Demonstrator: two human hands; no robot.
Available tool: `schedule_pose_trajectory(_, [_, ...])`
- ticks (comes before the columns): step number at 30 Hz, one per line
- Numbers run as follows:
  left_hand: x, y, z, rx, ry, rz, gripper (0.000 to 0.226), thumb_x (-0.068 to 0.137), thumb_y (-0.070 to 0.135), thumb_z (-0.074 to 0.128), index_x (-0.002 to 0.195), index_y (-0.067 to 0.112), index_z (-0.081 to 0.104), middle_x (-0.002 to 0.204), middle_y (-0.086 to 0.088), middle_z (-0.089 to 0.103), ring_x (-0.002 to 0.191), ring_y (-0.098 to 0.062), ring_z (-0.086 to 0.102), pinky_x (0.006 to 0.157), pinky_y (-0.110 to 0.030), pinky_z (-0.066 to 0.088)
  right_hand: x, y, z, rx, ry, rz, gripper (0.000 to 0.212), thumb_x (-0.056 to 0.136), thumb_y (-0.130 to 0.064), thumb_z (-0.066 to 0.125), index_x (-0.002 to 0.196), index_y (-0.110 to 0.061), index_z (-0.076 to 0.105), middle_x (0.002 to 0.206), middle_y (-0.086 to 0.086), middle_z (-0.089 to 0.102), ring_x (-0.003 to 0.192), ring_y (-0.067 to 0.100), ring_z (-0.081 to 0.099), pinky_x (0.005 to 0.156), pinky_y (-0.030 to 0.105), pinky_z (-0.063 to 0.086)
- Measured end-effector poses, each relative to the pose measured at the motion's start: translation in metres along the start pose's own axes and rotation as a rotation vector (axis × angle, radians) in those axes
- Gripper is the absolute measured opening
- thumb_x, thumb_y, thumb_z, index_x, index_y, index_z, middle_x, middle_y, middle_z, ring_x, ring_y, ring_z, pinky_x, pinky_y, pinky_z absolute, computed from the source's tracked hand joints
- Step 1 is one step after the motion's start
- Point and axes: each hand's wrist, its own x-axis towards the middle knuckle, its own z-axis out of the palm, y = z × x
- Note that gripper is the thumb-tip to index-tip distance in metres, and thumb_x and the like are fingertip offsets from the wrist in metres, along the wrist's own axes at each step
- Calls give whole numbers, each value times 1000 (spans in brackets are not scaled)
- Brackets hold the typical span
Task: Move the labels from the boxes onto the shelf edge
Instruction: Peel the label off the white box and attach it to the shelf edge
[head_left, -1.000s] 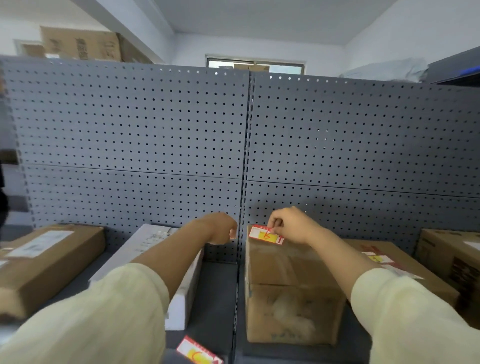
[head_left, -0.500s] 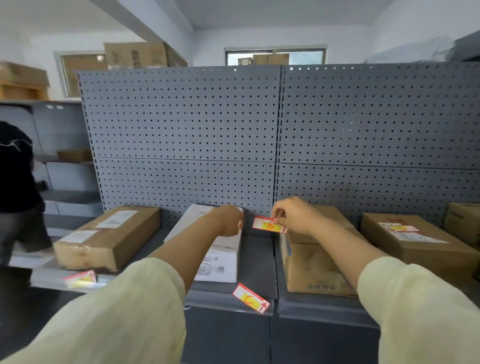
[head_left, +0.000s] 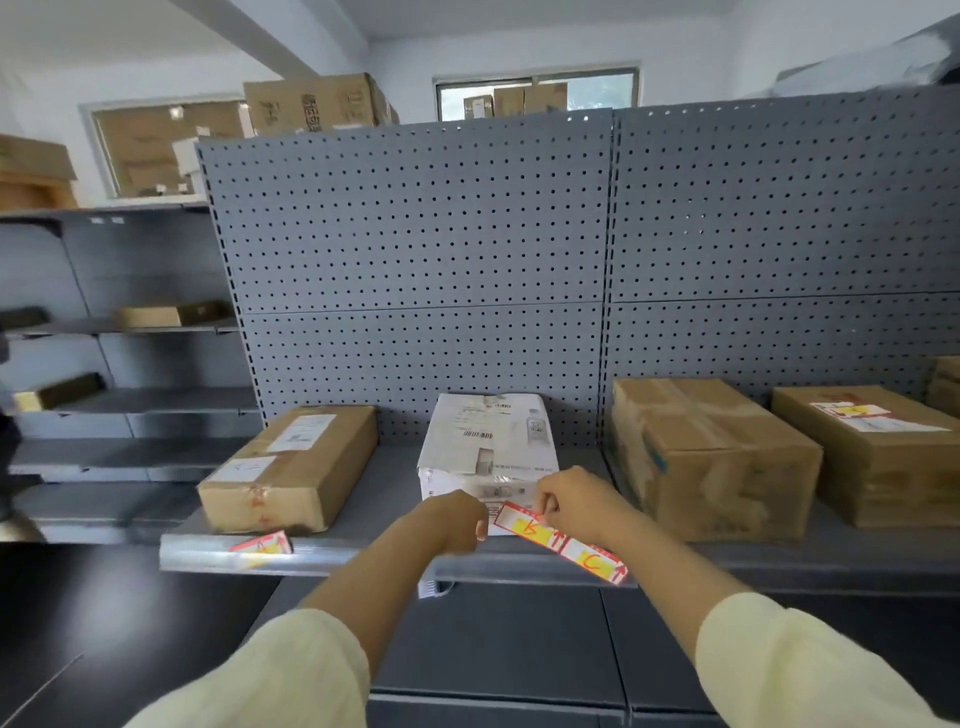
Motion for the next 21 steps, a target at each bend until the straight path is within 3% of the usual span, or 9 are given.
schedule_pose_trajectory(5, [-4,-9,23,-23,6,-16,40,93,6,43,125,21,62,136,-8,56,121,-29,57,98,-38,48,9,-2,24,46,-20,8,17,82,-2,58,84,-13,69,87,4,66,86,26,68,79,37,57])
schedule_pose_trajectory(13, [-5,-25,58,0,-3,-11,52,92,7,54,141,26,50,141,-3,53,125,-28,55,99,-39,48,26,-15,53,22,-39,-37,11,85,-6,63,88,-13,70,99,6,68,90,24,65,85,41,56])
schedule_pose_trajectory(21, [-2,-37,62,-44,106,12,51,88,2,53,134,24,53,137,-2,53,121,-26,56,94,-39,51,34,-25,60,29,50,-31,11,87,-11,61,91,-17,69,98,2,69,90,22,64,82,40,55])
